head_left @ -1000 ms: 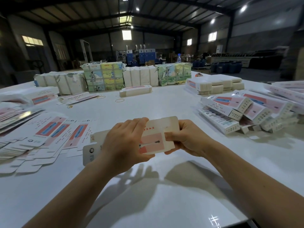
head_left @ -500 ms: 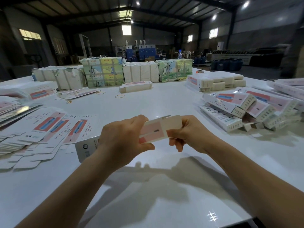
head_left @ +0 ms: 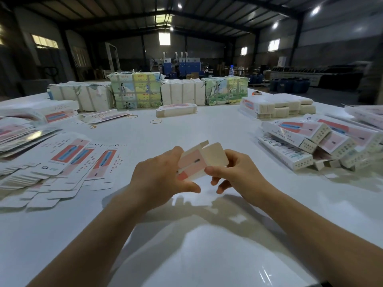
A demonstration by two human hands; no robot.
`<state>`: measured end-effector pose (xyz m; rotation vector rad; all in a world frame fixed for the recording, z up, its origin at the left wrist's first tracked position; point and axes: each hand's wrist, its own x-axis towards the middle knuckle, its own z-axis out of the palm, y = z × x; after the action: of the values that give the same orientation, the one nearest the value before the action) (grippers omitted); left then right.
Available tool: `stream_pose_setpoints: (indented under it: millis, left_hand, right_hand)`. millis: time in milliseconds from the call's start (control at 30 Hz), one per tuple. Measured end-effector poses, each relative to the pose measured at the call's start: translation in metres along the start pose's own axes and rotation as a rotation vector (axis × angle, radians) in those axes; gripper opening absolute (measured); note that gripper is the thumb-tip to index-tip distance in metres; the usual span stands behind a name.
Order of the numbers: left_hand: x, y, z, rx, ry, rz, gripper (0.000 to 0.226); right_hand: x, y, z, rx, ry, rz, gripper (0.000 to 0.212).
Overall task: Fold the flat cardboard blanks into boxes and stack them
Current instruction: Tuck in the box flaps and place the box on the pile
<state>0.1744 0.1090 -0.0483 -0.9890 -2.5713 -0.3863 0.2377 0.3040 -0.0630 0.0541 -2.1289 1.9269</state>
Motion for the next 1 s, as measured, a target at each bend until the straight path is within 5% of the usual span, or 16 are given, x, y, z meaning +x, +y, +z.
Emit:
stream_pose_setpoints:
  millis: [133,300,533,1000]
  left_hand:
    - [-0.003,-0.019,0.000,-0.197,-0.163,-0.082,0.058]
    - [0.000,-0.024,0.004,-0.119,0.007,-0.029,0.052]
    - [0.000,-0.033,0.008,-0.105,0.163,-0.070,0.052]
    - [0.001,-0.015,0.016,-0.074,0.096,-0.065,0.061]
  right_hand:
    - [0.003,-0.002,-0.009,0.100,0.062,0.043,0.020]
    - [0.001,-0.001,-0.006,0.074,0.084,-0.008,0.021]
    - [-0.002,0.000,-0.005,-0.101,0.541,-0.351,0.025]
    - [-0.010,0.007,0.015,-0.395,0.381,-0.496,0.028]
